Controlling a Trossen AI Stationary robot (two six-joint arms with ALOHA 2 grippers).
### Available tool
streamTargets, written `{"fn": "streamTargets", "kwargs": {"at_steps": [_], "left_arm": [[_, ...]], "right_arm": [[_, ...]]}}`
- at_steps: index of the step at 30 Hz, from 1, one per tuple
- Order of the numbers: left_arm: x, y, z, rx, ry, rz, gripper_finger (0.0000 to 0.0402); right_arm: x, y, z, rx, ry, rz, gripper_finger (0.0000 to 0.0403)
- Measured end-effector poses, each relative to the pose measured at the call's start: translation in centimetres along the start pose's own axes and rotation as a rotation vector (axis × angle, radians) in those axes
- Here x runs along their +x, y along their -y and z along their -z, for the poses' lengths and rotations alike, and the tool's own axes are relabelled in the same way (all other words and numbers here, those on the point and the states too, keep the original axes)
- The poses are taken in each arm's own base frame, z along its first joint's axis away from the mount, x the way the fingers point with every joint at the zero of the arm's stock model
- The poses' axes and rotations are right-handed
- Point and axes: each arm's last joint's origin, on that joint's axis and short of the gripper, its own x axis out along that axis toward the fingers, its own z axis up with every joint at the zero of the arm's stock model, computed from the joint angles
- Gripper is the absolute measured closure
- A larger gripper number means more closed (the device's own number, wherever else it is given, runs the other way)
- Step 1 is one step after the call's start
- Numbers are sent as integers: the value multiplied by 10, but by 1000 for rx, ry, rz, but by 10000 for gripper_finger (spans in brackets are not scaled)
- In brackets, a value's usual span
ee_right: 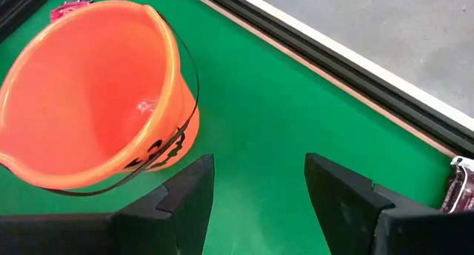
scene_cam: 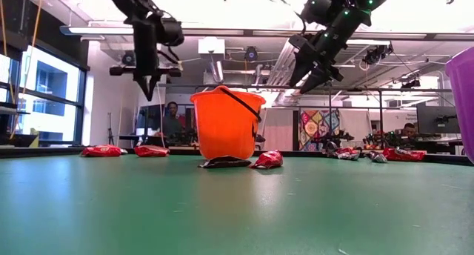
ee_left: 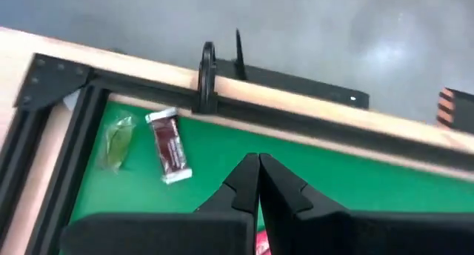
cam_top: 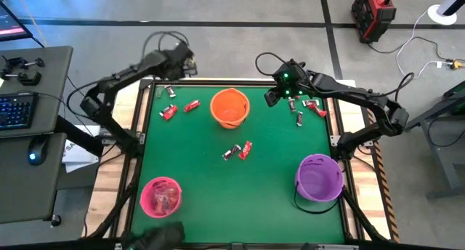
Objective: Sort candy by brand, put in halloween buckets
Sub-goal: Put the green gummy into the pink bucket
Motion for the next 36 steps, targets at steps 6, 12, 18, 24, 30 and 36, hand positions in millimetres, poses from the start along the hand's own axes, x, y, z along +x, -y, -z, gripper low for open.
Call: {"fn": "streamTargets", "kwargs": {"at_steps": [6, 12, 18, 24, 30, 36], "left_arm": [[1, -17, 67, -50, -45, -53, 401], [12, -63, 110, -421, 74, -43, 401], [44, -75, 131, -563, 275, -30, 401], [72, -78, 142, -600, 406, -139, 402], [75, -47, 136, -519, 493, -110, 401], [74, -34, 130, -461, 546, -146, 401]], "right_arm": [[0, -1, -2, -1, 19, -22, 199], [2, -2, -4, -1, 39, -29, 199], [16, -2, -5, 37, 24, -29, 199], [34, -2, 1, 102, -63, -76, 199], [35, 1, 5, 181, -116, -68, 199], [32, 13, 6, 225, -179, -104, 199]]}}
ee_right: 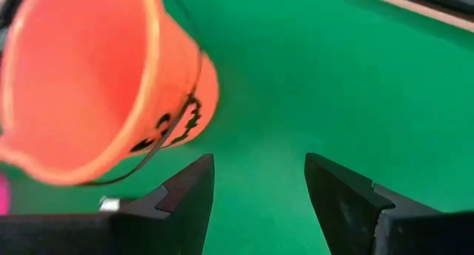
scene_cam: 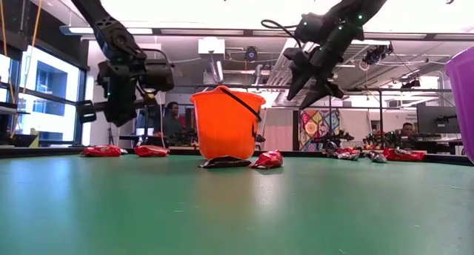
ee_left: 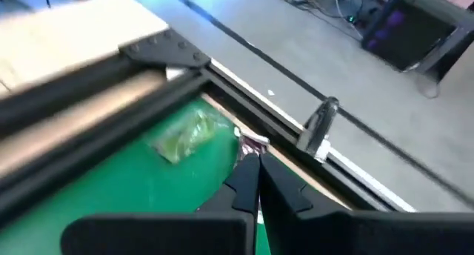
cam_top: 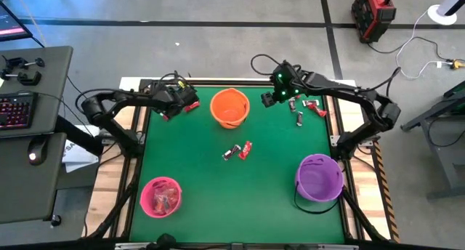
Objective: Sort candy by brand, put in halloween buckets
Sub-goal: Put the green gummy into the pink bucket
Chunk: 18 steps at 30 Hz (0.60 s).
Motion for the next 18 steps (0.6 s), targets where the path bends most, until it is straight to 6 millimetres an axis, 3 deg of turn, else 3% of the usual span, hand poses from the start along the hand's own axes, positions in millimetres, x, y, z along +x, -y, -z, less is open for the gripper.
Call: {"fn": "streamTargets", "kwargs": {"at_steps": [6, 11, 15, 18], "left_arm": [[7, 3, 5, -11, 30, -41, 401], [21, 26, 14, -33, 15, -84, 401], [32, 42, 18, 86, 2, -172, 401], [40, 36, 16, 144, 18, -300, 402]], "right_arm": [[-5, 16, -9, -64, -9, -74, 199], [-10, 31, -16, -44, 6, -78, 199], [-13, 41, -18, -49, 14, -61, 199], [-15, 46, -20, -41, 22, -51, 199]]}}
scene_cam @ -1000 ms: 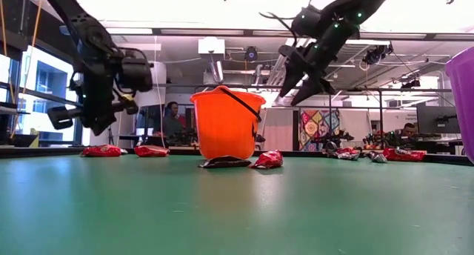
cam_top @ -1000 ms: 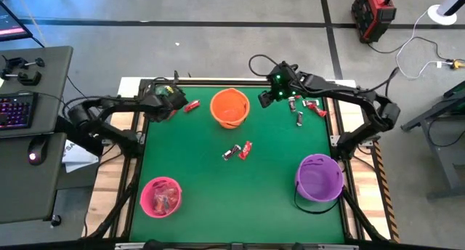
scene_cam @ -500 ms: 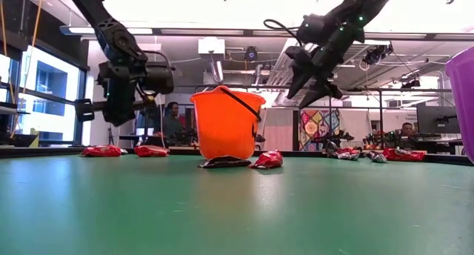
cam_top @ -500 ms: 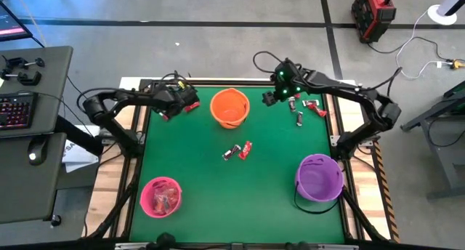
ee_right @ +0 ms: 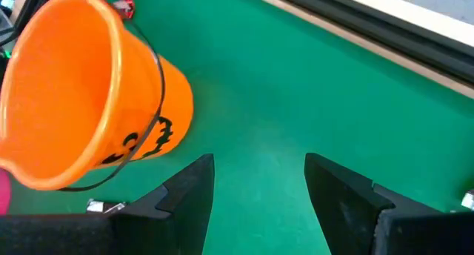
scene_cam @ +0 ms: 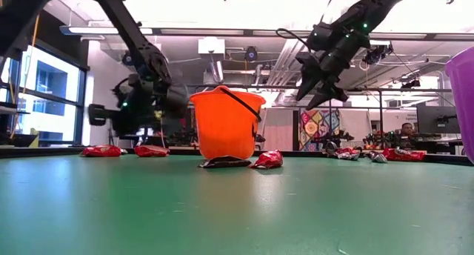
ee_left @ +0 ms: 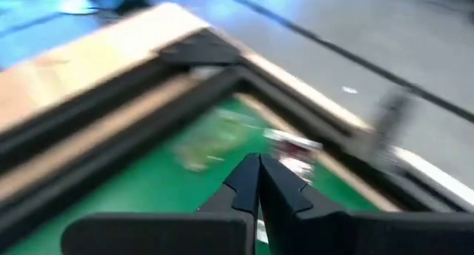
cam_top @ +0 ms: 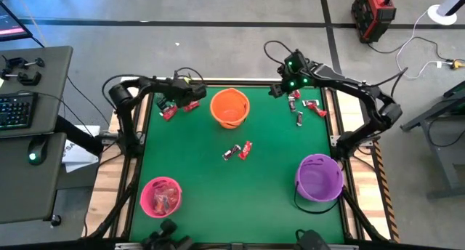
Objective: Sort candy by brand, put in halloween buckets
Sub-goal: Put the green gummy into the pink bucket
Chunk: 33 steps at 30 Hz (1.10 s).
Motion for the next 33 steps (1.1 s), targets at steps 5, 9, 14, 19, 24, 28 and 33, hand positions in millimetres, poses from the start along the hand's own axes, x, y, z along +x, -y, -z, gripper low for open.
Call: {"fn": "streamTargets", "kwargs": {"at_steps": [5, 9, 14, 19, 24, 28, 33], "left_arm": [[19, -9, 4, -68, -22, -125, 402], [29, -11, 0, -89, -26, -166, 401], [27, -10, -12, -44, 2, -146, 401], [31, -9, -18, 21, 1, -143, 402], [30, -8, -12, -18, -1, -139, 402], [30, -12, 3, -105, -52, -159, 402], [24, -18, 11, -137, 16, -124, 402]], "right_arm": [[-2, 5, -2, 34, 15, 7, 199], [-2, 5, -2, 33, 15, 8, 199], [2, 4, -2, 27, 3, 5, 199], [14, 5, 0, 59, -35, 10, 199], [24, 3, 3, 58, -69, 10, 199], [25, -1, 4, 48, -78, -5, 199], [26, -3, 5, 43, -87, -29, 199]]}}
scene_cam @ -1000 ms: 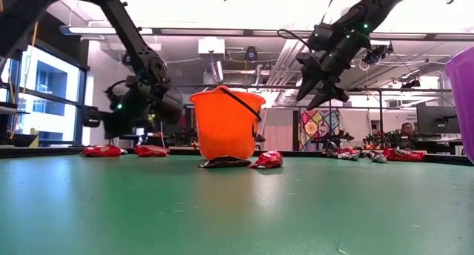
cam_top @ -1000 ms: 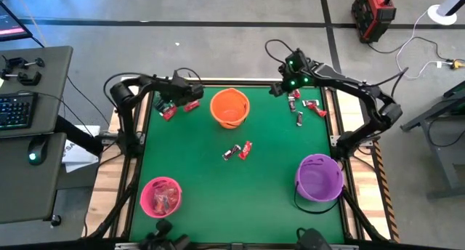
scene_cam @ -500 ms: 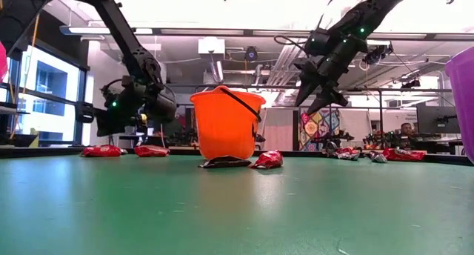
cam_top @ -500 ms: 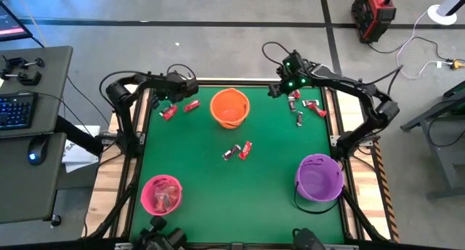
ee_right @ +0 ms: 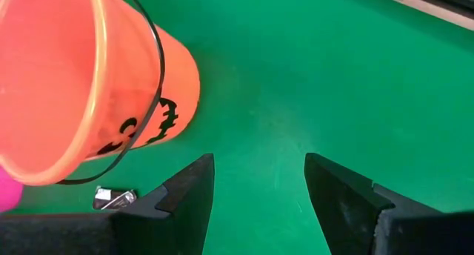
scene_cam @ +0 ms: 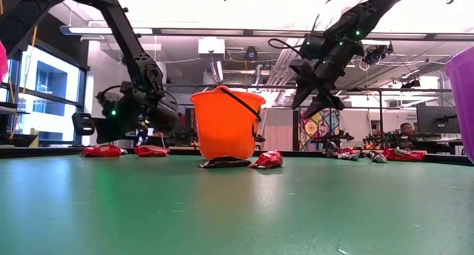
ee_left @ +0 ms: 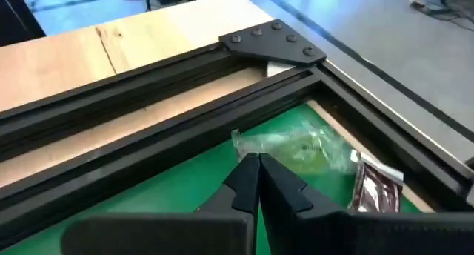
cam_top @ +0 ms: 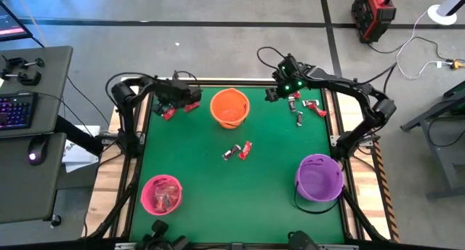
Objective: Sort candy by brand, put in halloween buckets
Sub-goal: Put the green gummy into the pink bucket
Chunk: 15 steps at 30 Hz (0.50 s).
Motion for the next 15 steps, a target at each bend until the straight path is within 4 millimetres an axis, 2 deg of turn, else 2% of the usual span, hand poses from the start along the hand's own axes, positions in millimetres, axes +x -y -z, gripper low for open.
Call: {"fn": "streamTargets", "kwargs": {"at_steps": [3, 8, 15], "left_arm": [[-1, -1, 2, 1, 20, 12, 401], [-2, 1, 2, 100, 32, 36, 401], [0, 1, 1, 1, -1, 6, 401]], "right_arm": [[0, 0, 0, 1, 0, 0, 199], [0, 0, 0, 2, -1, 0, 199], [0, 0, 0, 3, -3, -2, 199]]}}
